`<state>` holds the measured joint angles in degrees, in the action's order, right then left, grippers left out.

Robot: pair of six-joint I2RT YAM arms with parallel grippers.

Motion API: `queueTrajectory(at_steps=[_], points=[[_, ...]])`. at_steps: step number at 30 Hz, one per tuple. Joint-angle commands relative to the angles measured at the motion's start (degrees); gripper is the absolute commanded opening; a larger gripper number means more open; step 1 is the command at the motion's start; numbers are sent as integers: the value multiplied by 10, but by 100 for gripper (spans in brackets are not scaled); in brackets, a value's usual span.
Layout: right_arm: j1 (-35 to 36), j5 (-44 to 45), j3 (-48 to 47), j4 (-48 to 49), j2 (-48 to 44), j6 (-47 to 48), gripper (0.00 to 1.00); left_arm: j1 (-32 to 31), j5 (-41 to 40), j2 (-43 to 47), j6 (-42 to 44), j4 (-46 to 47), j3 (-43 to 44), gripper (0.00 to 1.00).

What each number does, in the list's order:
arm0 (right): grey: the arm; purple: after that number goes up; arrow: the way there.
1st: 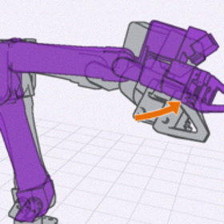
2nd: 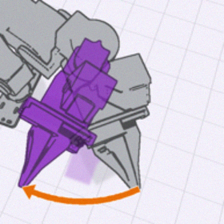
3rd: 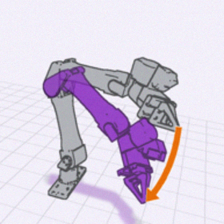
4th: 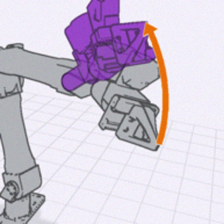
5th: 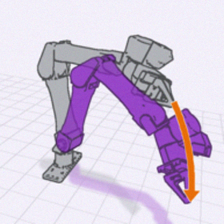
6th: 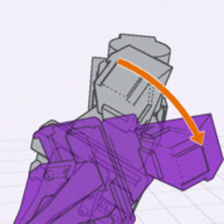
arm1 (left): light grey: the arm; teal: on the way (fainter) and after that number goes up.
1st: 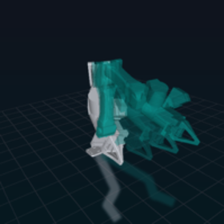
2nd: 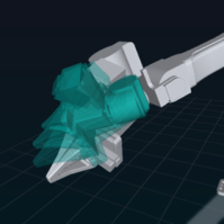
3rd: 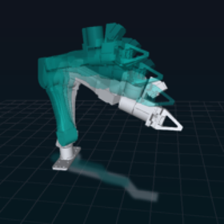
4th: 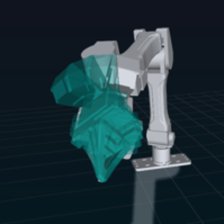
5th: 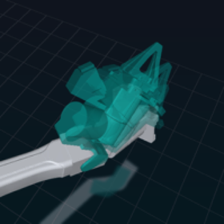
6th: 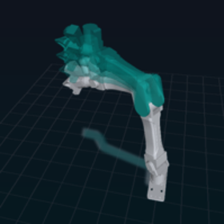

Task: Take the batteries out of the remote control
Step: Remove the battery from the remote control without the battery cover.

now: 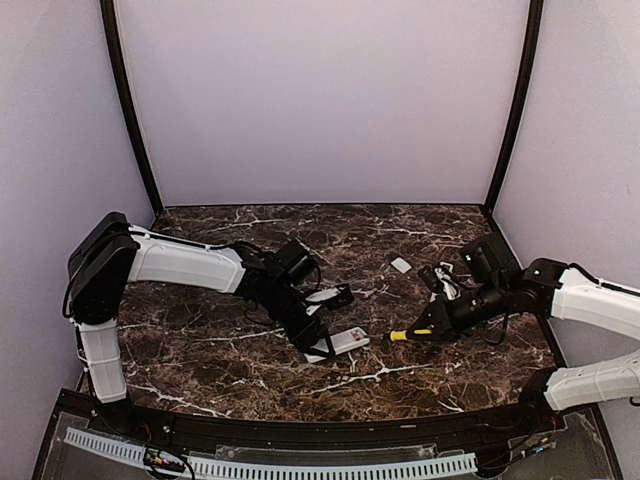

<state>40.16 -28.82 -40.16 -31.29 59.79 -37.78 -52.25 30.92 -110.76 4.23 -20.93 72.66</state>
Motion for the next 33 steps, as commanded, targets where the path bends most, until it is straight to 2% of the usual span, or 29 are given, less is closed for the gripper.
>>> queueTrajectory(at_steps=[1, 9, 22, 26, 30, 33], points=[[2, -36, 7, 41, -12, 13, 0, -2, 82, 5, -40, -40, -2, 37], [17, -76, 23, 92, 30, 10, 0, -1, 96, 4, -54, -29, -11, 37], [48, -85, 33, 144, 62, -15, 0, 3, 86, 1, -47, -29, -15, 37], [50, -68, 30, 128, 67, -11, 0, 6, 87, 1, -46, -26, -17, 37], [50, 0, 24, 95, 70, -20, 0, 7, 76, 3, -28, -27, -22, 37], [49, 15, 22, 88, 89, -25, 0, 6, 37, 11, -12, -27, -33, 37]])
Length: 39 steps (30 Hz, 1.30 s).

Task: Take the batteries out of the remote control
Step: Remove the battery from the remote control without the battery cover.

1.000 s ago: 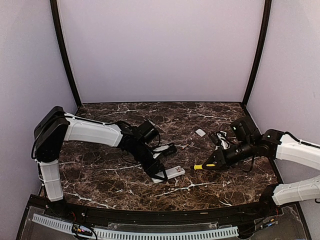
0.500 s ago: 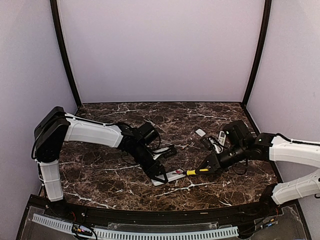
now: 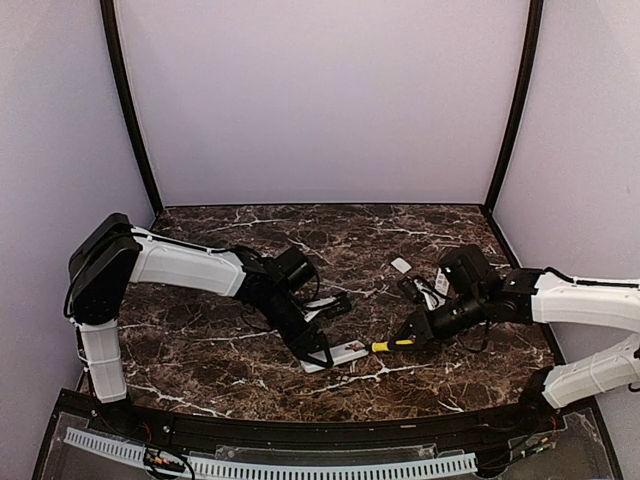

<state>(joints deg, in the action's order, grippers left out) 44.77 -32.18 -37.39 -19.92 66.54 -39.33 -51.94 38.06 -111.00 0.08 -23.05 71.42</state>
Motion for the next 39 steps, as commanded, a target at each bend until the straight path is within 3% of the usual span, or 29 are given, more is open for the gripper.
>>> queueTrajectory(at_steps=[1, 17, 27, 39], points=[[3, 49, -7, -23, 29, -9, 0, 3, -43, 18, 36, -5, -22, 37], [3, 115, -38, -55, 37, -4, 0, -58, -280, 39, 117, -5, -43, 36], [11, 45, -28, -55, -4, 18, 0, -65, -322, 46, 122, 9, -39, 36], [39, 71, -55, -43, 49, 13, 0, -66, -315, 45, 114, 10, -36, 36]])
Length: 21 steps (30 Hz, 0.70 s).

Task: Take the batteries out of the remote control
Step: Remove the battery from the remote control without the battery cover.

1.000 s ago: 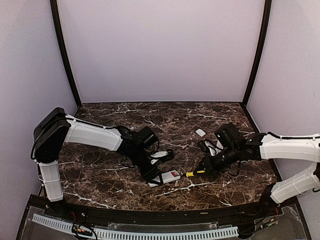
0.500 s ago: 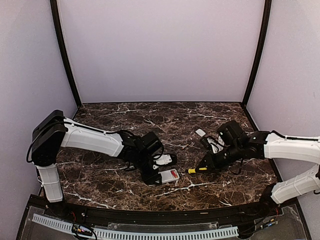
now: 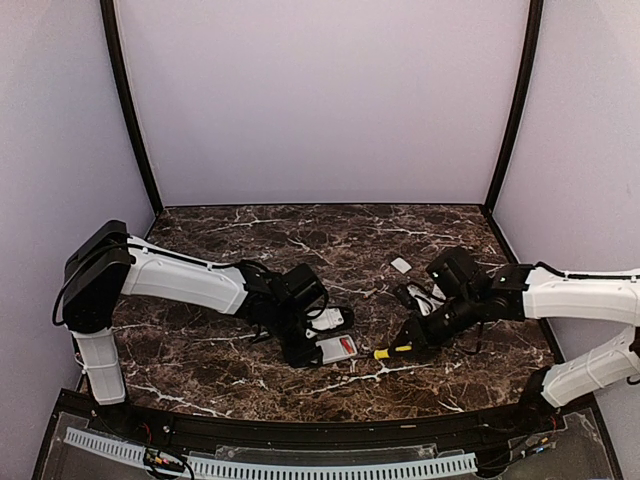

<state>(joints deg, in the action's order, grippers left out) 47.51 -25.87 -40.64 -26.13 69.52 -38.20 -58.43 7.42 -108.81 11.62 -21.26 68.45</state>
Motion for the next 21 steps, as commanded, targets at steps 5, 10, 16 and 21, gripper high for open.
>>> queueTrajectory(at_steps=[5, 10, 16, 21], points=[[20, 26, -35, 27, 46, -10, 0, -2, -7, 21, -3, -10, -4, 36], [25, 29, -43, 15, 38, -8, 0, -2, -7, 17, -4, -25, 4, 36], [24, 54, -59, -20, 3, -4, 0, -2, 12, 16, -12, -38, 13, 36], [31, 62, -68, -16, 22, 4, 0, -2, 16, 15, -12, -44, 20, 36]])
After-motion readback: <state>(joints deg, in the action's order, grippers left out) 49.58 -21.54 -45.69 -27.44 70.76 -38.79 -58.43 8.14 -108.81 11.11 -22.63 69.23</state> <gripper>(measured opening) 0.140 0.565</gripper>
